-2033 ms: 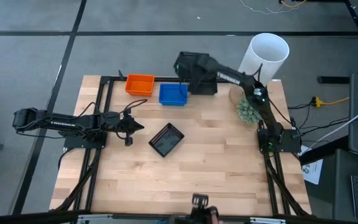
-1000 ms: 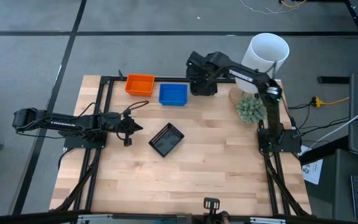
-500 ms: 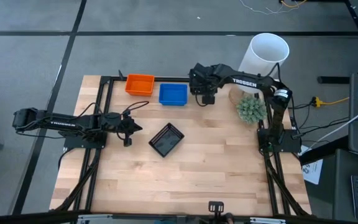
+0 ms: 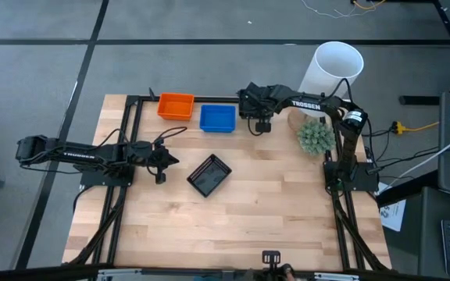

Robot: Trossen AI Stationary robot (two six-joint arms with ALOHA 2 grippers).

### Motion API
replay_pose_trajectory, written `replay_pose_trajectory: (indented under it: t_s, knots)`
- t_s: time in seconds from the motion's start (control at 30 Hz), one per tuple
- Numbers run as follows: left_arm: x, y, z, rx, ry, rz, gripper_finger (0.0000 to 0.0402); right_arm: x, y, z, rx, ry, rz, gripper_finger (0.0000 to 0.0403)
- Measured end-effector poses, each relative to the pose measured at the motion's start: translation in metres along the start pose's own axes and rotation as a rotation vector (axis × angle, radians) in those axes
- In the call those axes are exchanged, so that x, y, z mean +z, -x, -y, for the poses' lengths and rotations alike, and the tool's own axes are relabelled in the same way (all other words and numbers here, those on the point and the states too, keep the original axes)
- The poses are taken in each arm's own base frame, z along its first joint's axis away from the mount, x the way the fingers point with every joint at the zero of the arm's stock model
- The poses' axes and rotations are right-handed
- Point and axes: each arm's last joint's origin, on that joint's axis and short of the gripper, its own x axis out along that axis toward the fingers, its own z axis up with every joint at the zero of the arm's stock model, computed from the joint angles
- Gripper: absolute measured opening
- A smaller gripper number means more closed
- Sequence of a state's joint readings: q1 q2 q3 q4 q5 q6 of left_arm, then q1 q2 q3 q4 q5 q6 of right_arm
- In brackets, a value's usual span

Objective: Stack baskets by color
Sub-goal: Stack the bottom right black bin on the top black bin, then stack the bottom black bin on the top black bin

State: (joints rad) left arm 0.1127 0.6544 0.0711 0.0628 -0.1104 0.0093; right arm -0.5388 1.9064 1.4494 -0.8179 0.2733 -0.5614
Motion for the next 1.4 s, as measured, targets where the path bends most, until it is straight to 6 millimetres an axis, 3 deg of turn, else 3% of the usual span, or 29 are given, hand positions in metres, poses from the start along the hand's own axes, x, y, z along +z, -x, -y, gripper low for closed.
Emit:
replay_pose_trajectory:
  t_s: [0.67,1.17,1.27,1.4]
  knots:
    - [0.000,0.000,0.000,0.003,0.000,0.000,0.0000,0.002,-0.006,-0.002,0.014,0.012,0.061,0.0039]
    - [0.000,0.000,0.000,0.003,0.000,-0.002,0.0000,0.000,-0.005,0.000,-0.048,-0.003,0.010,0.0138]
    - [0.000,0.000,0.000,0.003,0.000,-0.002,0.0000,0.002,0.000,-0.001,-0.093,0.011,-0.029,0.0147]
    - [0.000,0.000,0.000,0.003,0.000,-0.002,0.0000,0.013,0.022,-0.008,-0.032,0.008,-0.011,0.0151]
